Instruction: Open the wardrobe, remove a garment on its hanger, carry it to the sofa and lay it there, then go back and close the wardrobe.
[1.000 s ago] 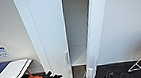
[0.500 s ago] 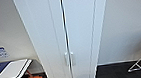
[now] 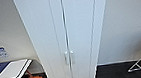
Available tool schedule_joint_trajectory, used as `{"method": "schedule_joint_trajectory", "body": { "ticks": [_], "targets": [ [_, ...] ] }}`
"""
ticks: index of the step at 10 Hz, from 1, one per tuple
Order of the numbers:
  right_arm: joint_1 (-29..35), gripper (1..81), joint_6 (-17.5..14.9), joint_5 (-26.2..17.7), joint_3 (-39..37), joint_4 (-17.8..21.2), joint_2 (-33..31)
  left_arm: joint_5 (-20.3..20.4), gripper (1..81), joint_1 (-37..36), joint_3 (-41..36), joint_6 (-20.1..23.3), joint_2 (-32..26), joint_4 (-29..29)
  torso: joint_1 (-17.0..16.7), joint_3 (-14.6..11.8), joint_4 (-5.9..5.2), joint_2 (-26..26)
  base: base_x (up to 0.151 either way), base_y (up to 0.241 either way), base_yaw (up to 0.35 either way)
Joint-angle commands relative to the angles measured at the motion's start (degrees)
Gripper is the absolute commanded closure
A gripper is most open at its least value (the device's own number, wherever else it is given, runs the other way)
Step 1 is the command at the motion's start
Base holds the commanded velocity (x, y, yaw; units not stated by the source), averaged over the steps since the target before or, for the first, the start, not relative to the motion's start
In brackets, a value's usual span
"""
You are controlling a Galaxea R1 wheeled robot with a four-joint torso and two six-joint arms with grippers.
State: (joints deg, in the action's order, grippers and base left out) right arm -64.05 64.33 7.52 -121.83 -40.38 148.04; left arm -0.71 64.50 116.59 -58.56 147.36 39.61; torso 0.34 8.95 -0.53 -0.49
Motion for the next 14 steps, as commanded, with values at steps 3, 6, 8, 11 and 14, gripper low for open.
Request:
{"method": "schedule_joint_trajectory", "body": {
  "ticks": [3, 6, 8, 11, 14],
  "targets": [
    [-13.4, 1.0, -0.7, 1.2, -28.5, -18.0, 16.8, 7.3, 1.0, 12.5, 21.3, 0.2, 12.6, 15.4, 0.0, 0.0, 0.0, 0.0, 0.0, 0.0, 0.0],
    [-19.7, 1.0, -2.5, 0.4, -35.3, -21.0, 22.5, 7.3, 1.0, 16.6, 27.7, 0.5, 17.2, 17.1, -0.1, -0.1, 0.0, 0.0, 0.0, 0.0, 0.0],
    [-23.4, 1.0, -4.5, 0.4, -36.0, -21.3, 23.4, 7.4, 1.0, 19.0, 32.4, 0.6, 20.1, 17.1, -0.1, -0.1, 0.0, 0.0, 0.0, 0.0, 0.0],
    [-26.6, 1.0, -5.2, 0.3, -36.4, -21.3, 25.8, 6.9, 1.0, 21.3, 40.5, 0.7, 25.3, 17.1, -0.2, -0.2, 0.0, -0.1, 0.0, 0.0, 0.0],
    [-27.8, 1.0, -6.7, 0.2, -36.4, -21.4, 27.2, 6.2, 1.0, 21.4, 42.4, 0.6, 27.6, 16.8, -0.3, -0.2, 0.0, -0.2, 0.0, 0.0, 0.0]
  ]
}}
